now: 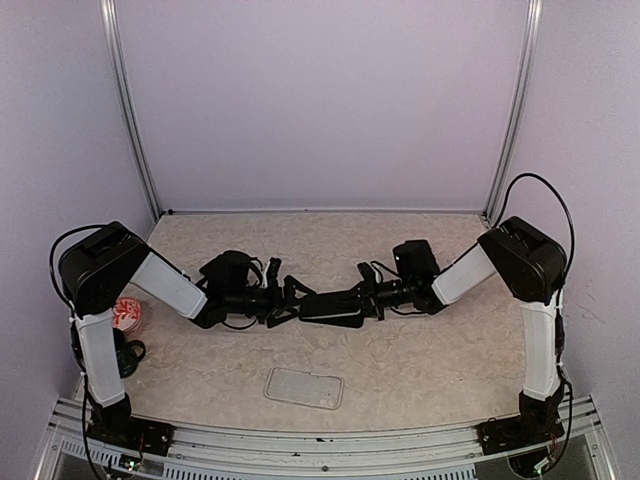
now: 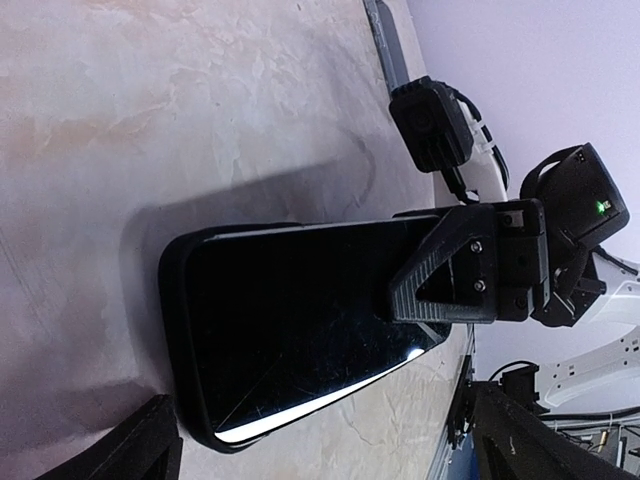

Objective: Put the phone into the phone case
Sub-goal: Install the phone on the phone case.

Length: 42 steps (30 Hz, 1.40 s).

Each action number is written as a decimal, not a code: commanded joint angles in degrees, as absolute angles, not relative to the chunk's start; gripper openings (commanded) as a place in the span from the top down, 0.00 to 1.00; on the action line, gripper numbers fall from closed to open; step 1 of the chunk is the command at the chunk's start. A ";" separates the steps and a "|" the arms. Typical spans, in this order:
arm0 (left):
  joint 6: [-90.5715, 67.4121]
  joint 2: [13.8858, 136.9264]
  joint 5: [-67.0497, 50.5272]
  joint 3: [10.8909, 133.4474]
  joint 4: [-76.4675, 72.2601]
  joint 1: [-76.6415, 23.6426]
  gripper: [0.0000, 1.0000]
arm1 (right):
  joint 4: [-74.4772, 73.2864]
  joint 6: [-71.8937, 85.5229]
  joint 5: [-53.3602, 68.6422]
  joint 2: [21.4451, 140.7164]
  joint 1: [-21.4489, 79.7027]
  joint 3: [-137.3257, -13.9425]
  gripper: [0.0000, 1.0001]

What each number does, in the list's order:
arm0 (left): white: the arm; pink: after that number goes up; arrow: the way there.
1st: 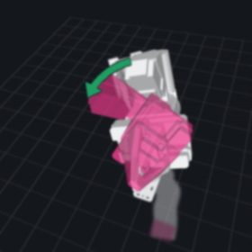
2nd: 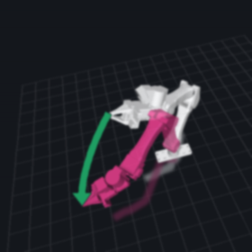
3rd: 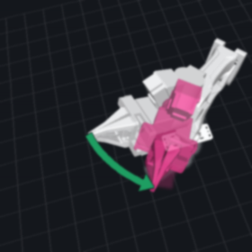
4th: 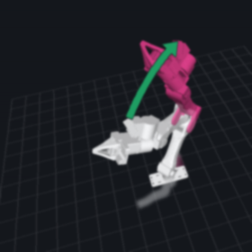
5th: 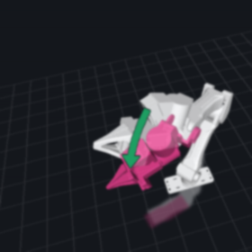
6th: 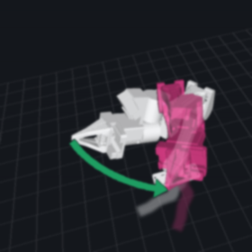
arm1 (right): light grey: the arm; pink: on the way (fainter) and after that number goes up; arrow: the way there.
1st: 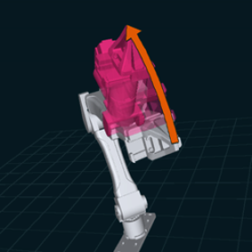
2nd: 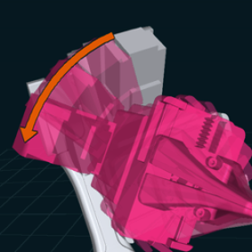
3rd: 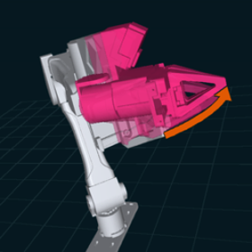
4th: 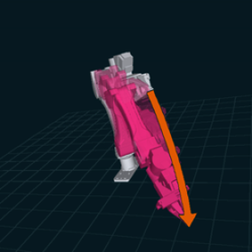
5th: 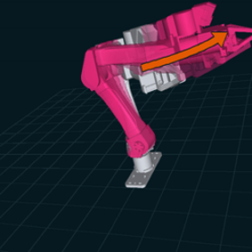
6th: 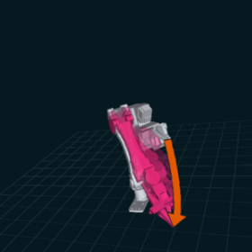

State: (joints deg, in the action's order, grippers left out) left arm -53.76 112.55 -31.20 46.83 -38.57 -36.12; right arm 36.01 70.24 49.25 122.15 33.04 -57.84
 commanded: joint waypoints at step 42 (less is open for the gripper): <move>-54.05 108.19 -40.00 47.58 -44.63 -38.03 0.09 | 47.26 66.23 56.16 119.53 37.00 -57.74 1.00</move>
State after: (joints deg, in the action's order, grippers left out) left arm -54.06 110.13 -38.50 46.35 -42.26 -37.30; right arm 45.45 67.02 54.28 118.67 36.38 -55.92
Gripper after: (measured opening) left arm 0.919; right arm 0.045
